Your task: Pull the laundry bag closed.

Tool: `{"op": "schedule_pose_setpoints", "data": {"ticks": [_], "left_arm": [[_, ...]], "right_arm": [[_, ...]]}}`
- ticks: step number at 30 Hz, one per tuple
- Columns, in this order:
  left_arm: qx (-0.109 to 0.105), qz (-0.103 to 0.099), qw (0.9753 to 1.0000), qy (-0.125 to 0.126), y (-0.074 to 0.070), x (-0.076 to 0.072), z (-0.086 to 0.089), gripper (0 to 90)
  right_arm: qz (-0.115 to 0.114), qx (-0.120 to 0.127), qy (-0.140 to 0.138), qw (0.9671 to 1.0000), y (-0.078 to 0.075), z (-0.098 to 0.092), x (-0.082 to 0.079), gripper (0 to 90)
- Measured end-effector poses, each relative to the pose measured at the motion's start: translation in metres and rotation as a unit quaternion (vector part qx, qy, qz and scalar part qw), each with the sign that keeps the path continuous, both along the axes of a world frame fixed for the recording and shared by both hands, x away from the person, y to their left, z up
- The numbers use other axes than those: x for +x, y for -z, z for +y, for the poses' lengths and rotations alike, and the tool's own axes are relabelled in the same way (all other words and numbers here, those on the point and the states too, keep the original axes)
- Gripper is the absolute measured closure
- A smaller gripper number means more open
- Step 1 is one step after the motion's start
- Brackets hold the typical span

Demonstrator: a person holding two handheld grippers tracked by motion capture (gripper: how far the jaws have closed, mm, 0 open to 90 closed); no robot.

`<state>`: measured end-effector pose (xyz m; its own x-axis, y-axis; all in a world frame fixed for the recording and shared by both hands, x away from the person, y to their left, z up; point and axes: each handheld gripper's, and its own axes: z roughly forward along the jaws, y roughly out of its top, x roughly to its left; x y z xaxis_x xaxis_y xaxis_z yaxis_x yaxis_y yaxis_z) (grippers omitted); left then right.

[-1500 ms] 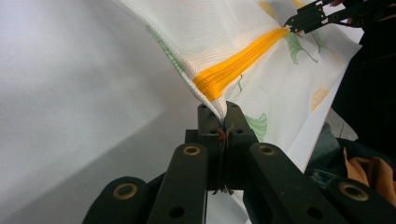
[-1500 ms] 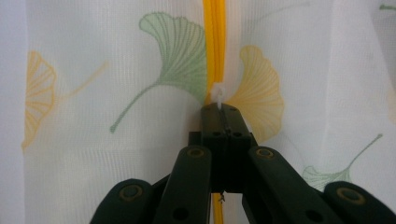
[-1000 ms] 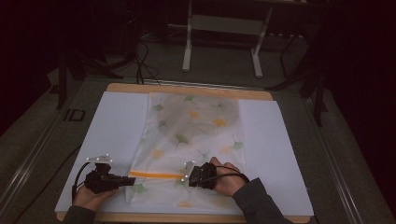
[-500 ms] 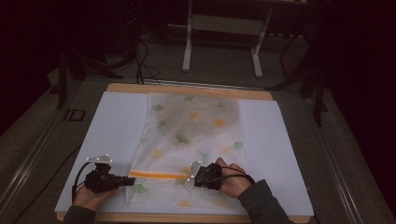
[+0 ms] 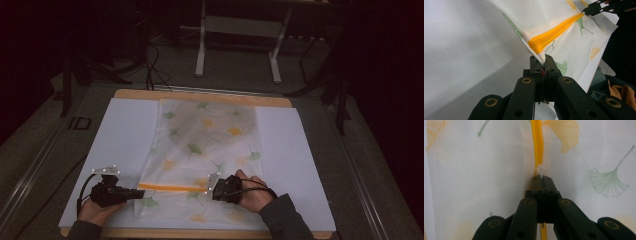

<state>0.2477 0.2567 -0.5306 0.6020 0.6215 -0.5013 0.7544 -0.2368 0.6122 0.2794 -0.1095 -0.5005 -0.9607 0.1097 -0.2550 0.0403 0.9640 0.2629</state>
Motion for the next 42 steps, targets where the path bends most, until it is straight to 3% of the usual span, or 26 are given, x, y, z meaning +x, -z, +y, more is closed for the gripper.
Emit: {"op": "schedule_pose_setpoints", "data": {"ticks": [42], "left_arm": [[0.000,0.001,1.0000,-0.001,0.000,0.000,0.000,88.9]], "right_arm": [[0.004,-0.008,0.039,0.9992,-0.001,-0.042,0.000,90.0]]}}
